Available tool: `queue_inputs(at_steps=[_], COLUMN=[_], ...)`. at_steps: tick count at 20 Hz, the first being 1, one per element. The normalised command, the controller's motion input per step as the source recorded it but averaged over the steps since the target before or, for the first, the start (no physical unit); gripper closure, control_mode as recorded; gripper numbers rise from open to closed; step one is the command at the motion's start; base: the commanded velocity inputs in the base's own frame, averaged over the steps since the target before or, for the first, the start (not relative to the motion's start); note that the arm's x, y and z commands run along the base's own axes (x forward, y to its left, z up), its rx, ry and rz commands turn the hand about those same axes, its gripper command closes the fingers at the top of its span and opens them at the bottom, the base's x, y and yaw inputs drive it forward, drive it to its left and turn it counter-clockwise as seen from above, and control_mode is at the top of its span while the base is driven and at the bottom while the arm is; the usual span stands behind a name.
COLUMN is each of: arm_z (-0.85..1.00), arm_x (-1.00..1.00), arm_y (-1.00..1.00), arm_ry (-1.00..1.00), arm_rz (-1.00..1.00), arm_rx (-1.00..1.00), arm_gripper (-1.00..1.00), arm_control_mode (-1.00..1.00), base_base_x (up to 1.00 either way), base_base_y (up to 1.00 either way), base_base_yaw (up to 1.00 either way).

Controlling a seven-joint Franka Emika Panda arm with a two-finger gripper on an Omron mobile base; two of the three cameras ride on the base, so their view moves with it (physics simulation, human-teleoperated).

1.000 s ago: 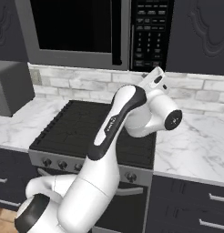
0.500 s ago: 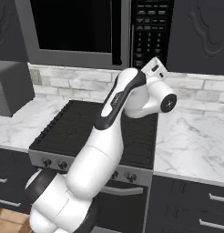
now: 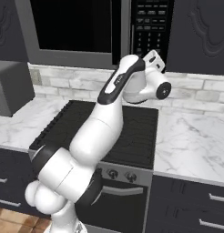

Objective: Transport the chicken drumstick from the fridge to the microwave and turn on the microwave.

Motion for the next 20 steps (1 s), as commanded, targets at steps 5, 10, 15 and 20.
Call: queue_inputs(at_steps=[5,10,15,20], arm_z=[0.01,0.0,-0.2,-0.42], arm_x=[0.51,0.35,0.15,0.0], arm_y=[0.0,-0.01,-0.12,-0.06], arm_ry=[-0.02,-0.08,-0.14,-0.19], arm_rz=[0.0,0.0,0.0,0.0], arm_rx=[0.0,0.0,-0.03,-0.11], arm_gripper=[1.0,1.0,1.0,1.0], arm_control_mode=[-1.0,-1.0,-1.0,-1.0], base_base_x=[0.0,0.0,0.0,0.0], base_base_y=[0.0,0.0,0.0,0.0], base_base_yaw=[0.0,0.0,0.0,0.0])
